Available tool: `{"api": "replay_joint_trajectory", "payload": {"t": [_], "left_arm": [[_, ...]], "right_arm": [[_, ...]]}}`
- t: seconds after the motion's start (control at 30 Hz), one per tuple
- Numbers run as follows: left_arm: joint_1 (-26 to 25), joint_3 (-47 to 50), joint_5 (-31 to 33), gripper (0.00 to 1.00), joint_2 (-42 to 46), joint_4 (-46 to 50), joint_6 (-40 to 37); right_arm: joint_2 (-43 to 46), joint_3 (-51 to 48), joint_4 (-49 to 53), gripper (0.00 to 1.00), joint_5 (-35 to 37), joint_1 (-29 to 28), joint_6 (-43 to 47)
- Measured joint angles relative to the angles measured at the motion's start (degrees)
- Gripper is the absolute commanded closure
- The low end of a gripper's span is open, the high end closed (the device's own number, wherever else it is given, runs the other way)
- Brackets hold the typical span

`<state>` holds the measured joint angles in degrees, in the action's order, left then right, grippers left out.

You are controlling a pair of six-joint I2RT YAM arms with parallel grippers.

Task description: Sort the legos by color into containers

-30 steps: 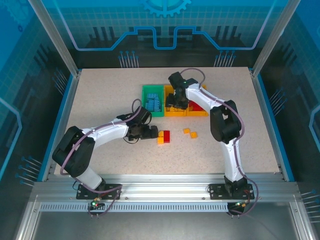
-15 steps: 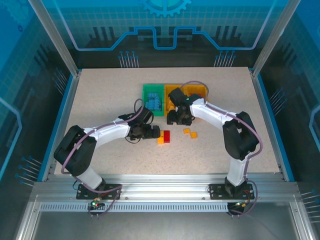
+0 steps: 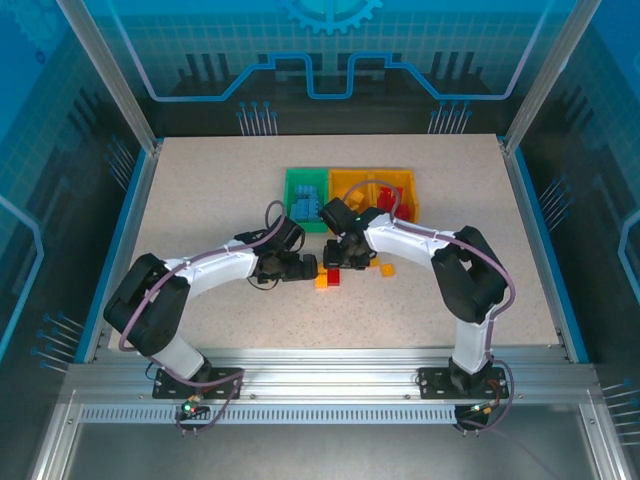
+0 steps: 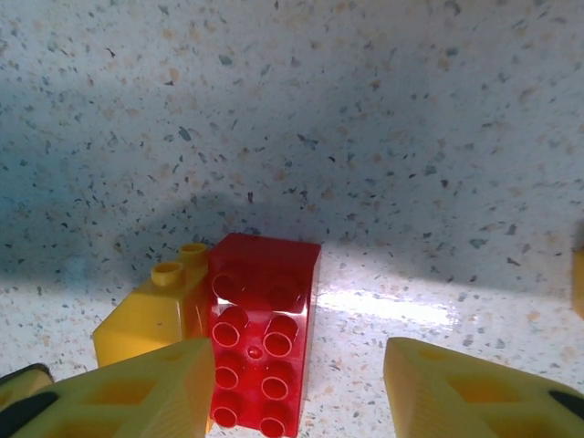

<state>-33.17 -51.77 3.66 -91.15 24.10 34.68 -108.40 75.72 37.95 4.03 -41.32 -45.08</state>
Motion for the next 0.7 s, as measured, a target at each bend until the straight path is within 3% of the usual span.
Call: {"api": "replay_joint_trajectory", "payload": {"t": [0.4, 0.7], "left_arm": [[0.0, 0.2, 0.5, 0.01, 0.1, 0.0, 0.0], [0.0, 0.2, 0.6, 0.01, 0.1, 0.0, 0.0]], "right_arm": [[-0.5, -1.9, -1.1, 0.59, 0.4, -0.4, -0.6], [3.3, -6.3, 1.0, 0.60, 2.2, -0.4, -1.0]]}}
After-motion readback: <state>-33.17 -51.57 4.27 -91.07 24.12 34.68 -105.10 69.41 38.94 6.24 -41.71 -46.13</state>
